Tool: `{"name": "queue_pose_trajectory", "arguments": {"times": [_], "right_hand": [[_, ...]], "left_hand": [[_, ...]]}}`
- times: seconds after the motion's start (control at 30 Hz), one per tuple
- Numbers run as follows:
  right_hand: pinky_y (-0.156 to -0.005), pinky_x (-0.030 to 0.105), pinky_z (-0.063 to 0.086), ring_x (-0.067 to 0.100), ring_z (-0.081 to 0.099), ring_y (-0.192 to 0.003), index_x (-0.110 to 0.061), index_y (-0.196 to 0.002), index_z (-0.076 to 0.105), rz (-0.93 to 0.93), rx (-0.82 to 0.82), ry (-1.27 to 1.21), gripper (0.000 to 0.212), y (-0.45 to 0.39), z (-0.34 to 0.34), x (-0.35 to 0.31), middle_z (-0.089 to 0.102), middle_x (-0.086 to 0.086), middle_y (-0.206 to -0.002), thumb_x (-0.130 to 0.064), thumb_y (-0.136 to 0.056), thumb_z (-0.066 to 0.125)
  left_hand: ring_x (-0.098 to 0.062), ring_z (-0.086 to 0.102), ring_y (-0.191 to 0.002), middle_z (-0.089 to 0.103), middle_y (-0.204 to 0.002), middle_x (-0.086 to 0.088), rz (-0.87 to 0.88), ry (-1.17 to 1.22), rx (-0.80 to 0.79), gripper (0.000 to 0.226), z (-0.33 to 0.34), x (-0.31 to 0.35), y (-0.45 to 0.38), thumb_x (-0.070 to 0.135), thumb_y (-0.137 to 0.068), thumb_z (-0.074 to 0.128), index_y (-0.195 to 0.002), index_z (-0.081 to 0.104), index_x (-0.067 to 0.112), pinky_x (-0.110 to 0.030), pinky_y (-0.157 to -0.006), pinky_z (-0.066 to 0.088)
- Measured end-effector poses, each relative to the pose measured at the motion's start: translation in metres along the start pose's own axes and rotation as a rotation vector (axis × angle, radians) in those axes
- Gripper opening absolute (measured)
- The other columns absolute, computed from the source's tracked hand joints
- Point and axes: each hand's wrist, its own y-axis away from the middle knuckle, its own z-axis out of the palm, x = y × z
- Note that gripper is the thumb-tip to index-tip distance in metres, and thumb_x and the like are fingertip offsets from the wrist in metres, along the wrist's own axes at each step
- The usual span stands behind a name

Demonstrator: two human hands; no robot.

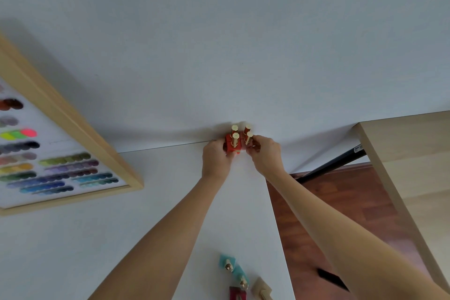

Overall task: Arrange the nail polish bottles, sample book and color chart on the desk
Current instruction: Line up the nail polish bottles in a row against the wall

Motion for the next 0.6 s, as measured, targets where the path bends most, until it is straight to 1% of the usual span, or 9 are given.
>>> {"name": "queue_pose_trajectory", "arguments": {"times": [0.07,0.13,0.23,0.33,0.4,0.47,0.5,0.53,0.6], "right_hand": [[-0.057,0.022,0.036,0.024,0.052,-0.063,-0.003,-0.078,0.065,-0.016,0.015,0.000,0.013,-0.004,0.000,0.001,0.068,0.011,-0.070,0.004,-0.081,0.054],[-0.056,0.022,0.034,0.027,0.052,-0.063,-0.002,-0.076,0.065,-0.032,0.023,0.008,0.014,-0.006,-0.001,0.002,0.068,0.012,-0.068,0.006,-0.080,0.054],[-0.061,0.027,0.041,0.033,0.058,-0.070,-0.001,-0.078,0.065,-0.039,0.023,0.018,0.014,-0.006,-0.001,0.004,0.069,0.014,-0.070,0.005,-0.080,0.052],[-0.068,0.035,0.049,0.032,0.061,-0.073,-0.003,-0.082,0.066,-0.031,0.021,0.000,0.015,-0.004,-0.001,0.003,0.070,0.013,-0.073,0.003,-0.082,0.052],[-0.065,0.032,0.046,0.031,0.060,-0.071,-0.003,-0.082,0.066,-0.035,0.019,0.005,0.014,-0.003,-0.001,0.002,0.070,0.011,-0.072,0.002,-0.083,0.053],[-0.060,0.025,0.039,0.029,0.058,-0.069,-0.005,-0.082,0.065,-0.027,0.007,0.014,0.010,-0.003,-0.002,0.002,0.069,0.007,-0.073,0.001,-0.082,0.056],[-0.063,0.021,0.038,0.025,0.059,-0.071,-0.006,-0.087,0.065,-0.012,-0.005,0.011,0.010,-0.002,-0.003,0.001,0.069,0.006,-0.079,-0.001,-0.081,0.059],[-0.070,0.020,0.041,0.022,0.062,-0.078,-0.006,-0.098,0.065,0.012,-0.021,0.005,0.018,0.000,-0.004,0.001,0.070,0.008,-0.090,-0.002,-0.081,0.061],[-0.083,0.025,0.045,0.022,0.063,-0.095,-0.007,-0.123,0.056,0.065,-0.050,0.000,0.041,0.009,-0.008,0.002,0.065,0.010,-0.115,-0.008,-0.083,0.066]], "left_hand": [[-0.019,0.048,-0.063,0.063,-0.068,-0.010,-0.025,-0.019,0.025,0.009,0.005,0.002,-0.002,0.010,-0.077,0.071,-0.071,0.065,0.006,-0.026,-0.060,0.035],[-0.022,0.052,-0.066,0.066,-0.073,-0.013,-0.050,-0.040,0.035,0.008,0.009,0.003,-0.004,0.010,-0.077,0.071,-0.075,0.066,0.004,-0.028,-0.060,0.037],[-0.025,0.062,-0.076,0.069,-0.081,-0.012,-0.059,-0.042,0.027,0.007,0.012,0.003,-0.005,0.011,-0.079,0.070,-0.083,0.069,0.005,-0.035,-0.068,0.050],[-0.026,0.064,-0.080,0.071,-0.084,-0.012,-0.056,-0.041,0.021,0.009,0.011,0.004,-0.004,0.012,-0.081,0.069,-0.087,0.070,0.005,-0.037,-0.073,0.053],[-0.026,0.064,-0.079,0.071,-0.083,-0.012,-0.050,-0.045,0.020,0.009,0.010,0.005,-0.004,0.012,-0.081,0.069,-0.086,0.070,0.005,-0.033,-0.069,0.051],[-0.027,0.064,-0.078,0.072,-0.082,-0.012,-0.039,-0.045,0.003,0.010,0.007,0.006,-0.003,0.013,-0.081,0.069,-0.085,0.070,0.004,-0.031,-0.067,0.049],[-0.027,0.065,-0.079,0.072,-0.083,-0.013,-0.034,-0.041,-0.011,0.011,0.005,0.006,-0.001,0.014,-0.081,0.069,-0.085,0.069,0.003,-0.032,-0.068,0.049],[-0.028,0.065,-0.080,0.072,-0.084,-0.013,-0.027,-0.041,-0.024,0.013,0.003,0.005,0.001,0.014,-0.080,0.070,-0.085,0.069,0.003,-0.031,-0.070,0.049],[-0.027,0.064,-0.086,0.070,-0.092,-0.014,-0.013,-0.065,-0.043,0.019,-0.003,0.003,0.010,0.014,-0.079,0.073,-0.094,0.068,0.004,-0.027,-0.074,0.047]]}}
